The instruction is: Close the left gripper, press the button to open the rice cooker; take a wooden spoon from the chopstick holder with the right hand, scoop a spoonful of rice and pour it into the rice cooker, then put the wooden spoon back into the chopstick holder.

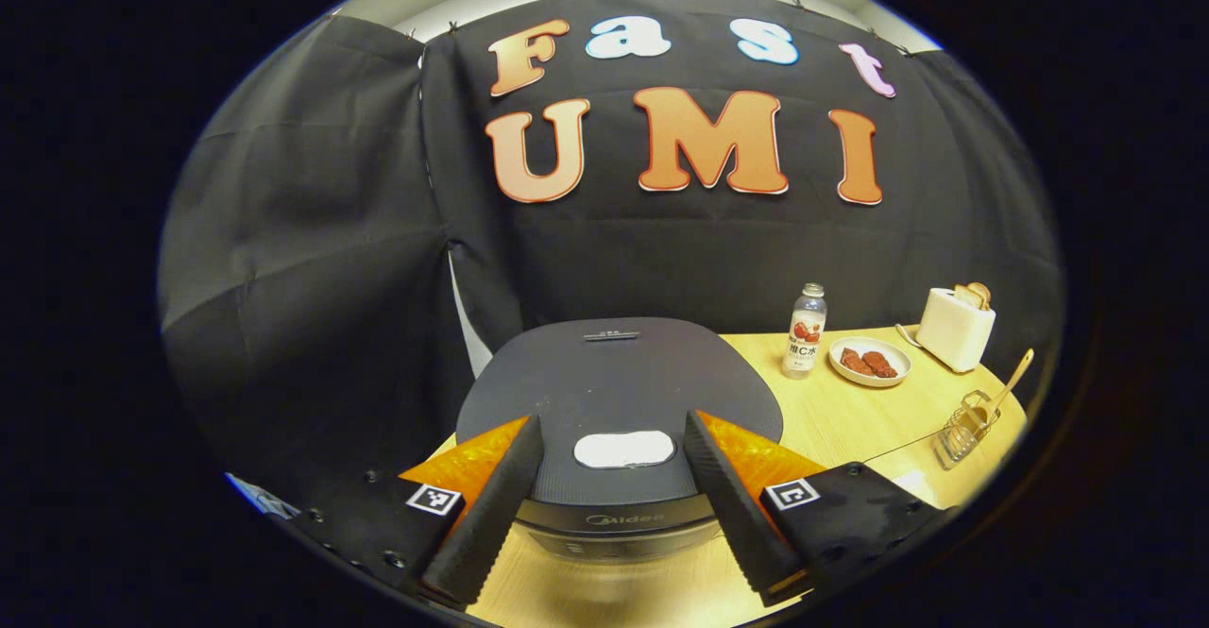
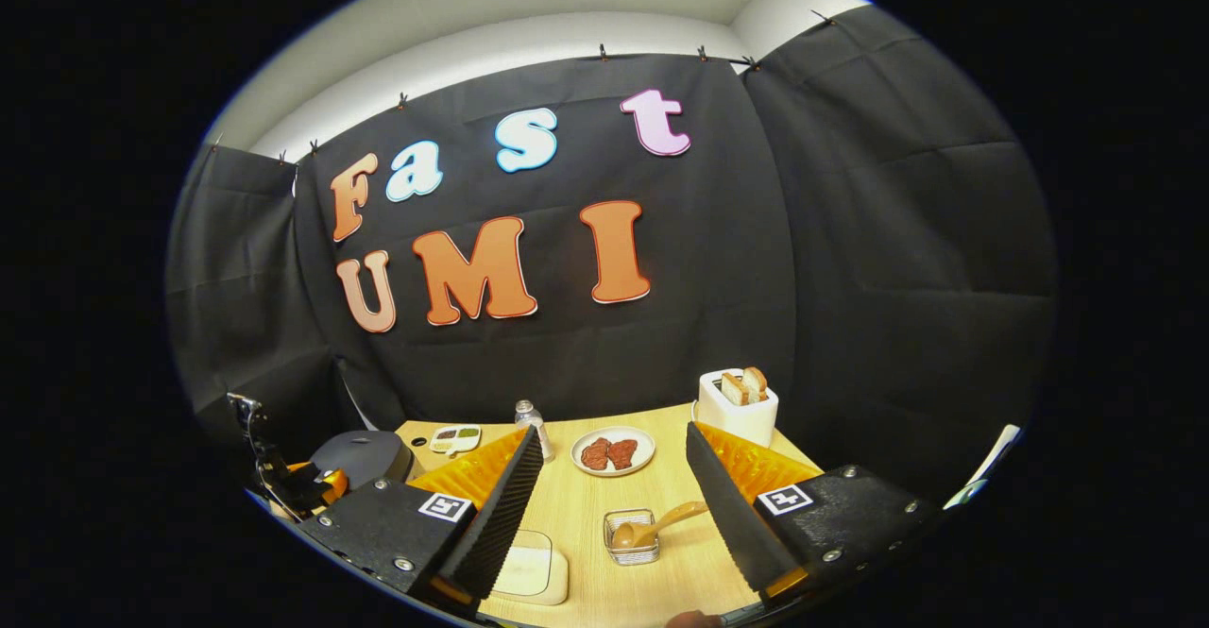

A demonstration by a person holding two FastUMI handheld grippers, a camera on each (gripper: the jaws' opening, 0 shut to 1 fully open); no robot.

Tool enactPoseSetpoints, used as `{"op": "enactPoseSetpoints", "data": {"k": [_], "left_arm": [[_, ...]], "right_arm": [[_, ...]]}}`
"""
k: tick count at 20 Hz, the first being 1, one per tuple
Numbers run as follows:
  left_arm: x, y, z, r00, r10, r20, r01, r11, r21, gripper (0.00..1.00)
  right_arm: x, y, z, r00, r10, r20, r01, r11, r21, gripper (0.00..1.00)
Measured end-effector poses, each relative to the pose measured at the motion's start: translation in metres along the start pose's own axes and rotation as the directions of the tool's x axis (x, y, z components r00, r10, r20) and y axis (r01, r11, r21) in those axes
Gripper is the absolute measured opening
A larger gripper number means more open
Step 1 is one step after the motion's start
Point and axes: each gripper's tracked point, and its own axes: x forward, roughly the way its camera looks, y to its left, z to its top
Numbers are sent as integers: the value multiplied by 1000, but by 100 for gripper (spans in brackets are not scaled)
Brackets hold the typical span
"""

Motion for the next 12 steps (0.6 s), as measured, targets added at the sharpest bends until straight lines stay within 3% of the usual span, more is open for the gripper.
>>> {"op": "enactPoseSetpoints", "data": {"k": [5, 12], "left_arm": [[-29, 9, 87, 993, 44, 110, -47, 999, 20, 95], [-76, 7, 194, 983, 9, 184, -3, 1000, -30, 100]], "right_arm": [[4, -11, 12, 1000, -21, 23, 22, 999, -40, 94], [15, -24, 35, 998, -32, 55, 35, 997, -65, 94]]}}
